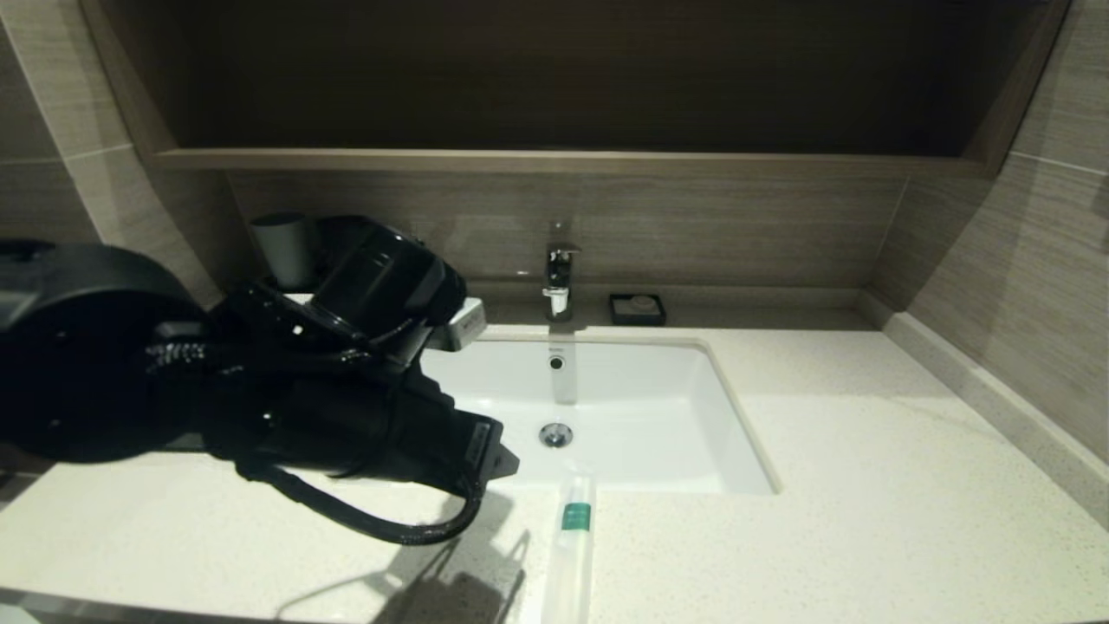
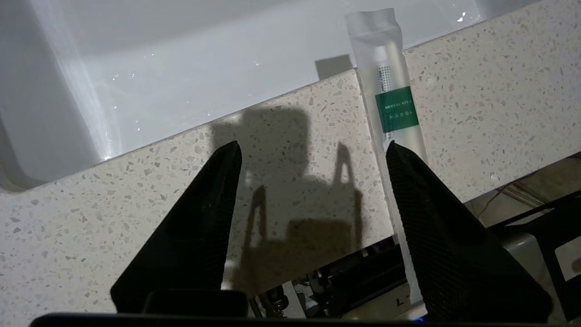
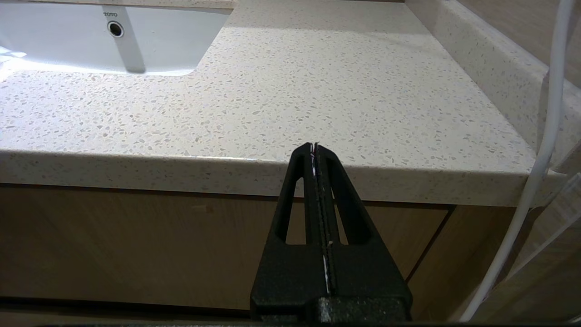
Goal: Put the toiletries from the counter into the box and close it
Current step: Pick up the bathroom toiletry
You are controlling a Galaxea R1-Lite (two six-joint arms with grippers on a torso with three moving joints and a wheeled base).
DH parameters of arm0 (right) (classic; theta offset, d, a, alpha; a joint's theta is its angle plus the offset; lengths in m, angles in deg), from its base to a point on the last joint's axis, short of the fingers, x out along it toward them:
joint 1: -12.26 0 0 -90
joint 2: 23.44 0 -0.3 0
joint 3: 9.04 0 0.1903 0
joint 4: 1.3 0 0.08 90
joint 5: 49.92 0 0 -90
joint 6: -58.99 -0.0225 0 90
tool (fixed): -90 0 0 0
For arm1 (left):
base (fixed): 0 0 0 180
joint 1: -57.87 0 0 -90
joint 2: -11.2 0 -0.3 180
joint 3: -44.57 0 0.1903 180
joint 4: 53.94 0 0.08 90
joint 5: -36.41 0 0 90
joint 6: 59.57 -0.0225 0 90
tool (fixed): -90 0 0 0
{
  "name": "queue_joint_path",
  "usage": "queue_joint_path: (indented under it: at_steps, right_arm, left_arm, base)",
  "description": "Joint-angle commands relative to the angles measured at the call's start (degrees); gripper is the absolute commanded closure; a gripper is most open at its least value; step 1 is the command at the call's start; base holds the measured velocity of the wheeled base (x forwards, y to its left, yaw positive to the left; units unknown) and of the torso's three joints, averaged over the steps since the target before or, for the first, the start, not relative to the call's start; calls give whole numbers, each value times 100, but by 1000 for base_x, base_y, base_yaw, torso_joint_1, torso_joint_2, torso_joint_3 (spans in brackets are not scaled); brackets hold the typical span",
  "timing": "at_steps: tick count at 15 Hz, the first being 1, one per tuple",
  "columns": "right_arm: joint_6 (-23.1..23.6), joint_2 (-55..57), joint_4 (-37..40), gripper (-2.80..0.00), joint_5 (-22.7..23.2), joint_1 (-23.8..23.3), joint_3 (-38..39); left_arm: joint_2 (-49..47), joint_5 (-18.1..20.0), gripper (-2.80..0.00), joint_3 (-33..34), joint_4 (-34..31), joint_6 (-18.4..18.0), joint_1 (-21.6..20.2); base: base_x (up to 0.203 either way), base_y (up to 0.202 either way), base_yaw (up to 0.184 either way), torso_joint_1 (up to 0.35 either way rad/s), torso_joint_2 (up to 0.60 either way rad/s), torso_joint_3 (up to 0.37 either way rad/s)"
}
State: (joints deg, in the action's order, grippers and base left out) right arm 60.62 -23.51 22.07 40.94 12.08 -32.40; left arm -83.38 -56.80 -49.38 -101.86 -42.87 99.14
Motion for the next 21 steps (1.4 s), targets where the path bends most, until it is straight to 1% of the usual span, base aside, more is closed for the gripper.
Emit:
queue_joint_path:
  at_steps: [1, 5, 8, 11, 15, 18, 21]
  right_arm:
    - [5, 7, 0, 0, 3, 1, 9]
    - [5, -1, 3, 0, 3, 1, 9]
    - [5, 5, 0, 0, 3, 1, 9]
    - [5, 7, 0, 0, 3, 1, 9]
    - [5, -1, 0, 0, 3, 1, 9]
    - [5, 6, 0, 0, 3, 1, 9]
    - [5, 6, 0, 0, 3, 1, 9]
  left_arm:
    - [-64, -3, -280, -25, -19, 50, 139]
    - [35, -47, -280, -43, -91, 200, 612]
    - [37, -378, -280, -48, -182, 150, 986]
    - [-3, -399, -280, -46, -197, 140, 1254]
    - [-125, -406, -280, 27, -184, 140, 1499]
    - [-262, -556, -280, 28, -179, 124, 1568]
    - [-332, -575, -280, 36, -138, 123, 1621]
  base:
    - [0, 0, 0, 0, 0, 0]
    - [0, 0, 0, 0, 0, 0]
    - [0, 0, 0, 0, 0, 0]
    - [0, 0, 0, 0, 0, 0]
    - [0, 0, 0, 0, 0, 0]
    - [0, 0, 0, 0, 0, 0]
    - [0, 0, 0, 0, 0, 0]
